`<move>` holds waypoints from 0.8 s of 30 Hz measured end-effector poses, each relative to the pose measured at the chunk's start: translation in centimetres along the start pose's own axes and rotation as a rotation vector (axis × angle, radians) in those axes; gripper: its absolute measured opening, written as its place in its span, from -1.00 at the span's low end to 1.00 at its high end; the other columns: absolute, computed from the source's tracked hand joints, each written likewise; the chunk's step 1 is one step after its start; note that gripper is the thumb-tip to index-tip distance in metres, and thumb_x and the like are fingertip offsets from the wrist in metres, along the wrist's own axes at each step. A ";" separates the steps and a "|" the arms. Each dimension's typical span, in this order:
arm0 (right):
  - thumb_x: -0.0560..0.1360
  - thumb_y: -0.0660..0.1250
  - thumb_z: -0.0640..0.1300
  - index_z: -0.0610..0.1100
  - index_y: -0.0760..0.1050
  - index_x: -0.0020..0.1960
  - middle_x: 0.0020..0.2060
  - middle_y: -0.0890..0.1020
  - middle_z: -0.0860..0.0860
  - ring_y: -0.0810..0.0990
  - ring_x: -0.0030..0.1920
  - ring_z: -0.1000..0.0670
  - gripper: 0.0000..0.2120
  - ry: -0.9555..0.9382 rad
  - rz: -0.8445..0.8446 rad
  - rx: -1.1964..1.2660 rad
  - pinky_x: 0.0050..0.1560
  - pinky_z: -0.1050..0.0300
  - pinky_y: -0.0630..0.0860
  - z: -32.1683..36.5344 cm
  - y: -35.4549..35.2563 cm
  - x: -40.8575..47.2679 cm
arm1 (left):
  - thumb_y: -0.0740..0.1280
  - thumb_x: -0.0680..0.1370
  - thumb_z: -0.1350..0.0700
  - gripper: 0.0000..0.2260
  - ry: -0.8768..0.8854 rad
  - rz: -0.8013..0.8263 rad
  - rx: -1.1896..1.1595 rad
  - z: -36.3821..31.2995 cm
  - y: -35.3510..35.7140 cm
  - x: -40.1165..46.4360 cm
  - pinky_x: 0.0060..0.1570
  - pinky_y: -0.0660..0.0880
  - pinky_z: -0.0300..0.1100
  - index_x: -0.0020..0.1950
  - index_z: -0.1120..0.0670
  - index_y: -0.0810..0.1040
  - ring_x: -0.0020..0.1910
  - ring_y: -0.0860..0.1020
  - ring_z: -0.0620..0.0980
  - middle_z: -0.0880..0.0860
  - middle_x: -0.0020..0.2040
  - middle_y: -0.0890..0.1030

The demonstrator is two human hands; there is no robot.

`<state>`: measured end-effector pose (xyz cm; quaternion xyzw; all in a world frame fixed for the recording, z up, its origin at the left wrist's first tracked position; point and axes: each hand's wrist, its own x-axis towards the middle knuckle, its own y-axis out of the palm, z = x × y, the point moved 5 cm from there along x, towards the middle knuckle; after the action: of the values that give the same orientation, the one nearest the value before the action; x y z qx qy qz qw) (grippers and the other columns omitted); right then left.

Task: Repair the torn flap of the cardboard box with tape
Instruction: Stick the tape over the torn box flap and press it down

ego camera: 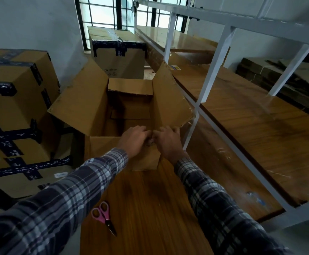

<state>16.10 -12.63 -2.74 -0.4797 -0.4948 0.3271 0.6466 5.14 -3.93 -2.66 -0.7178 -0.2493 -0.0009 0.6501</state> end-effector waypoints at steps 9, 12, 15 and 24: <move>0.52 0.38 -0.27 -0.09 0.63 0.05 -0.08 0.64 -0.06 0.58 0.00 -0.17 -0.84 -0.091 -0.115 -0.044 0.15 -0.18 0.44 -0.5 0.1 -1.1 | 0.33 0.63 0.26 -0.70 0.074 0.107 -0.078 0.4 0.4 0.1 0.11 0.43 -0.10 0.31 0.00 0.59 0.12 0.44 -0.02 -0.01 0.15 0.52; 0.46 0.28 -0.31 -0.13 0.63 0.06 -0.08 0.64 -0.08 0.59 -0.02 -0.18 -0.75 -0.093 -0.131 -0.055 0.12 -0.17 0.46 0.1 0.1 -1.1 | 0.36 0.59 0.30 -0.68 0.053 0.103 -0.062 0.8 0.3 0.1 0.12 0.44 -0.11 0.30 0.03 0.58 0.17 0.47 0.01 0.00 0.18 0.53; 0.49 0.35 -0.32 -0.13 0.61 0.00 -0.13 0.64 -0.09 0.60 -0.06 -0.18 -0.84 -0.067 -0.146 -0.075 0.10 -0.15 0.47 -0.3 0.4 -0.9 | 0.40 0.56 0.26 -0.74 0.019 0.077 0.009 0.9 -0.1 0.3 0.13 0.50 -0.09 0.22 0.04 0.58 0.17 0.48 0.01 0.01 0.17 0.53; 0.56 0.46 -0.14 -0.10 0.59 -0.01 -0.12 0.65 -0.06 0.58 -0.03 -0.15 -0.93 -0.097 -0.203 -0.071 0.07 -0.09 0.42 -1.7 1.2 -1.3 | 0.40 0.59 0.17 -0.89 0.079 0.091 0.041 2.1 0.5 0.7 -0.07 0.30 -0.16 0.07 0.01 0.55 -0.03 0.38 -0.06 -0.06 -0.01 0.44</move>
<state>17.38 -13.88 -4.38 -0.4332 -0.5828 0.2650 0.6344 5.26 -1.70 -3.19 -0.7142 -0.1907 0.0056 0.6734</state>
